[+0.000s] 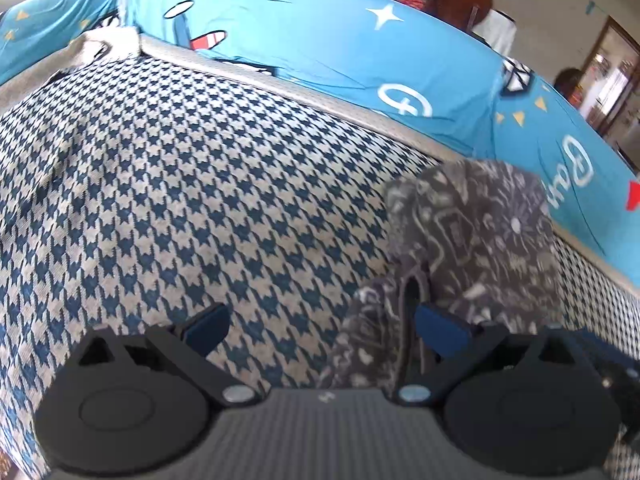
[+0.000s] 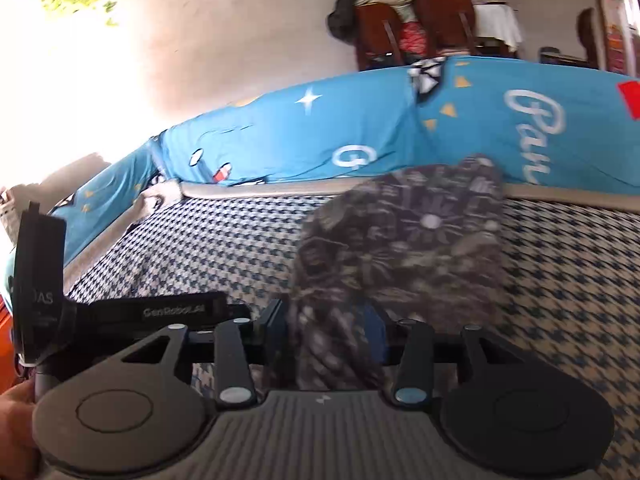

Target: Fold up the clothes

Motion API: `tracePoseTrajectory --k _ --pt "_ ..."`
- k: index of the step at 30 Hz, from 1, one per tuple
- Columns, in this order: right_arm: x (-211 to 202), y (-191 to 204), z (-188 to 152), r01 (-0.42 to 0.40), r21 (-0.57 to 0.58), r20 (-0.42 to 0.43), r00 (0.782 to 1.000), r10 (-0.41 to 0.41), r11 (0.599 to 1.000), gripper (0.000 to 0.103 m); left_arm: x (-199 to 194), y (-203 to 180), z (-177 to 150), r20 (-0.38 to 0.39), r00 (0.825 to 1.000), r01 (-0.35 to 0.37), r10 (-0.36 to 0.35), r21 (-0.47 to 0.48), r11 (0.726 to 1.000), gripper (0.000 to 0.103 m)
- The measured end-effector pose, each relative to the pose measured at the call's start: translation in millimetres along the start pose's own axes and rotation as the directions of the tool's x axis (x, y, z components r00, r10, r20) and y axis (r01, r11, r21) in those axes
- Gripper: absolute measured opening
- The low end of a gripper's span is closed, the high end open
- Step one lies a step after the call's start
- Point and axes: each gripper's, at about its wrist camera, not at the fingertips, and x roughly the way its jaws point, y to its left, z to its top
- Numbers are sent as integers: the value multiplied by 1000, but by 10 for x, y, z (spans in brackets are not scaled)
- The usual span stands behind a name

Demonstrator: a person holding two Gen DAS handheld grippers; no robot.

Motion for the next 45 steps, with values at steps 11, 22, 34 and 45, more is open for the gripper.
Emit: tracePoseTrajectory --k 11,22,34,45 --pt "-565 -368 -336 58 118 -4 998 -58 991 60 -55 -65 -580 -57 998 34 -27 125 992 103" --pt "-1006 -705 -619 143 222 3 989 -147 964 68 -136 -112 -966 -51 998 32 -22 222 975 103" --pt "-1288 -983 -1043 128 373 -24 991 -128 919 69 -117 -172 -1147 22 1000 -11 5 306 952 103" --pt "-1114 -998 -1275 94 347 -79 994 -70 933 69 -371 -10 -1056 38 997 52 -61 199 979 103"
